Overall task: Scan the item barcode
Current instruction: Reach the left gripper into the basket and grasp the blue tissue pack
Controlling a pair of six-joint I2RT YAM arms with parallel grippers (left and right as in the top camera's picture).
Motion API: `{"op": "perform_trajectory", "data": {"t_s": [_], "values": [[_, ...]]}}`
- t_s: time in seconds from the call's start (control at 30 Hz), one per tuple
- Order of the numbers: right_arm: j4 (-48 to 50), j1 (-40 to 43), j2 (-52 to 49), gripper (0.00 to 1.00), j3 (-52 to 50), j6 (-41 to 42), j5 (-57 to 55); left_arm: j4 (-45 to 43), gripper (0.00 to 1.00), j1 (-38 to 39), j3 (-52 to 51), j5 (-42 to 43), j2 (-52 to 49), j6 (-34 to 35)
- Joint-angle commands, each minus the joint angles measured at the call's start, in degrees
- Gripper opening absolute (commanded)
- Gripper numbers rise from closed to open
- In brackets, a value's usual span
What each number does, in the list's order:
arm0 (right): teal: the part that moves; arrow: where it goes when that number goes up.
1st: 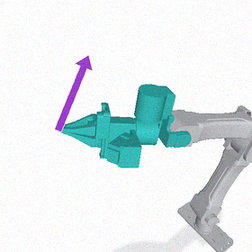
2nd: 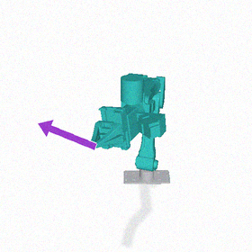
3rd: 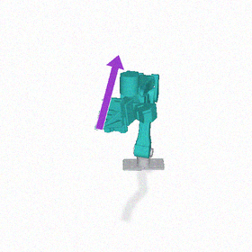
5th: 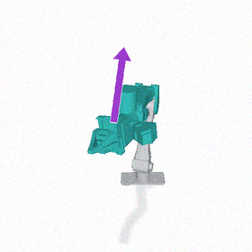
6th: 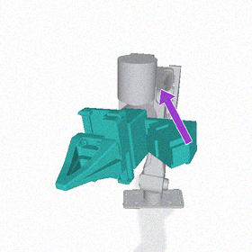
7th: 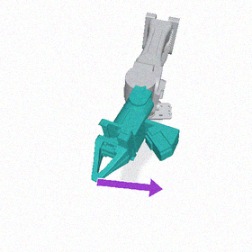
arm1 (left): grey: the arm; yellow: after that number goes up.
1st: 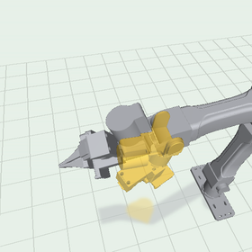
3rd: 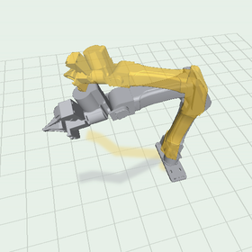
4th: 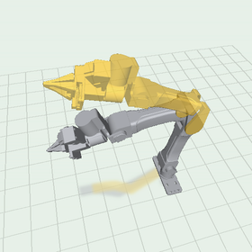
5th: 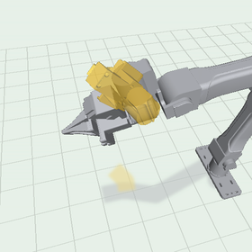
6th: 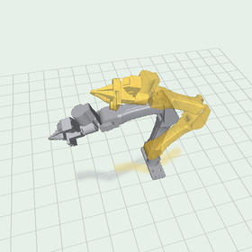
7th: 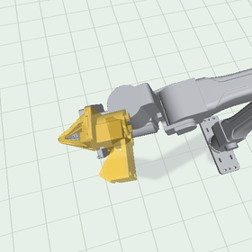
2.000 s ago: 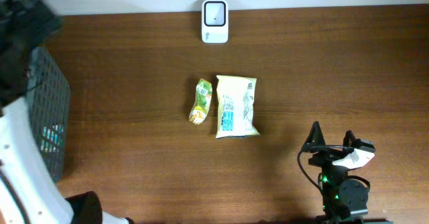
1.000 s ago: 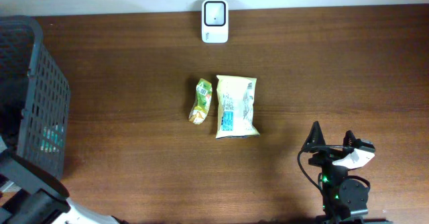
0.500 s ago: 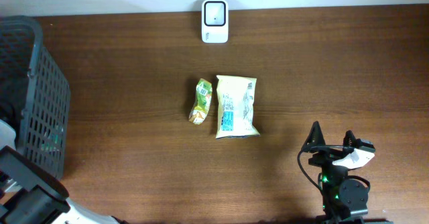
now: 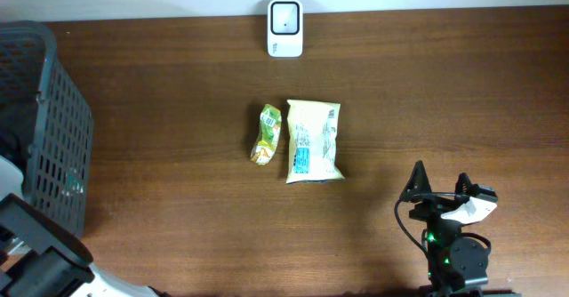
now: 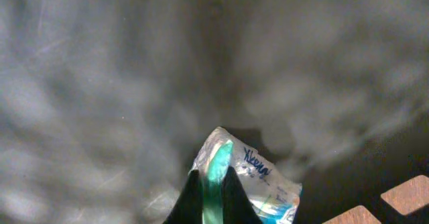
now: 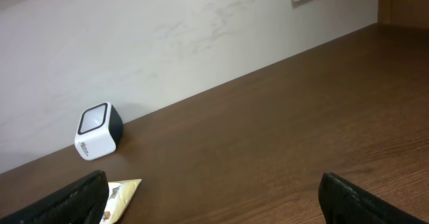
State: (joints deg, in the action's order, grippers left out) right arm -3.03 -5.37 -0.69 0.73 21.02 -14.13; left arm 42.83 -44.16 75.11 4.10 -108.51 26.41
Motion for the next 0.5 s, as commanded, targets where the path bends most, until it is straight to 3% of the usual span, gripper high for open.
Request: {"op": "perform_trajectory", "data": {"t_s": [0.0, 0.27, 0.47], "values": [[-0.24, -0.35, 0.33, 0.99, -0.42, 0.07, -1.09, 0.9, 0.0, -0.15, -0.15, 0.74, -1.05, -0.17], [-0.24, -0.35, 0.33, 0.99, -0.42, 0.07, -1.09, 4.76, 0.0, -0.17, 10.75, 4.98, 4.94, -0.39], [-0.24, -0.35, 0.33, 0.99, -0.42, 0.07, -1.09, 8.37, 0.0, -0.09, 25.33, 7.56, 17.09, -0.37]]}}
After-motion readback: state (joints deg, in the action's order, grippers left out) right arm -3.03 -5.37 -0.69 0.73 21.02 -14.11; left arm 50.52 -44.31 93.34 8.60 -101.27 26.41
